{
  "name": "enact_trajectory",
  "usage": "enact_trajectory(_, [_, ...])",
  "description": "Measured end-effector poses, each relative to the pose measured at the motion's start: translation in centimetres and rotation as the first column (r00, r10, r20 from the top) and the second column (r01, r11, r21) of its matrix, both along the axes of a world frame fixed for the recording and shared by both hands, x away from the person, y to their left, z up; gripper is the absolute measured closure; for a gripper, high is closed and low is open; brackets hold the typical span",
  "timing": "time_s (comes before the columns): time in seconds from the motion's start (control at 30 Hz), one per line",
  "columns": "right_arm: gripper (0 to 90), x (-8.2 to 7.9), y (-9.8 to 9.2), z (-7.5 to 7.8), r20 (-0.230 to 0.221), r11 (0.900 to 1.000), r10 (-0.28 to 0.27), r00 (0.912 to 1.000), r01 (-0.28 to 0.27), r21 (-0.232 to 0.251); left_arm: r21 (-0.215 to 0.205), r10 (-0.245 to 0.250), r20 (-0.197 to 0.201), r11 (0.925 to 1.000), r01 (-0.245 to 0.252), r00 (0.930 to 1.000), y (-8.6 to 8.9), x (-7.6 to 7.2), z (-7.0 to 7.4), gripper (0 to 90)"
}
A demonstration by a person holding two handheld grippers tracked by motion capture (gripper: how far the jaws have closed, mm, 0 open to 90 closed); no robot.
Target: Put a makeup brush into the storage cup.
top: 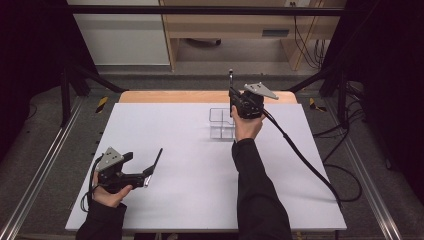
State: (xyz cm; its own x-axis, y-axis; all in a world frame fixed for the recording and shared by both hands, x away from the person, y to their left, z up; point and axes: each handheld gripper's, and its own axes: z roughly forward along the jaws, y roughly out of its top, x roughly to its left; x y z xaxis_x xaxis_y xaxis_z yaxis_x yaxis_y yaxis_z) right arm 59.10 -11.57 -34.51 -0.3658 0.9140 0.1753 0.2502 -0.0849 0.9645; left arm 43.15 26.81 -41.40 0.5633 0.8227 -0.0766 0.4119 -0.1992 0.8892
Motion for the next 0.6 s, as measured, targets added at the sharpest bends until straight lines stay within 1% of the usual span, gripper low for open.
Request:
enact_trajectory(0.17, [84.2, 0.8, 0.0, -0.4, -0.002, 1.000, -0.014, 0.9999, 0.014, 0.004, -0.001, -0.003, -0.003, 1.0000, 0.003, 1.0000, 0.0, 0.0, -0.1, 7.5])
enact_trajectory(0.47, [84.2, 1.6, 0.5, -1.1, -0.005, 1.000, -0.017, 0.9998, 0.017, 0.000, -0.002, -0.003, 0.001, 1.0000, 0.003, 1.0000, -0.1, -0.1, 0.0, 7.5])
enact_trajectory(0.6, [84.3, 2.2, 0.7, -1.5, -0.015, 1.000, -0.019, 0.9997, 0.019, 0.005, 0.002, -0.003, 0.000, 1.0000, 0.003, 1.0000, -0.1, 0.0, 0.0, 7.6])
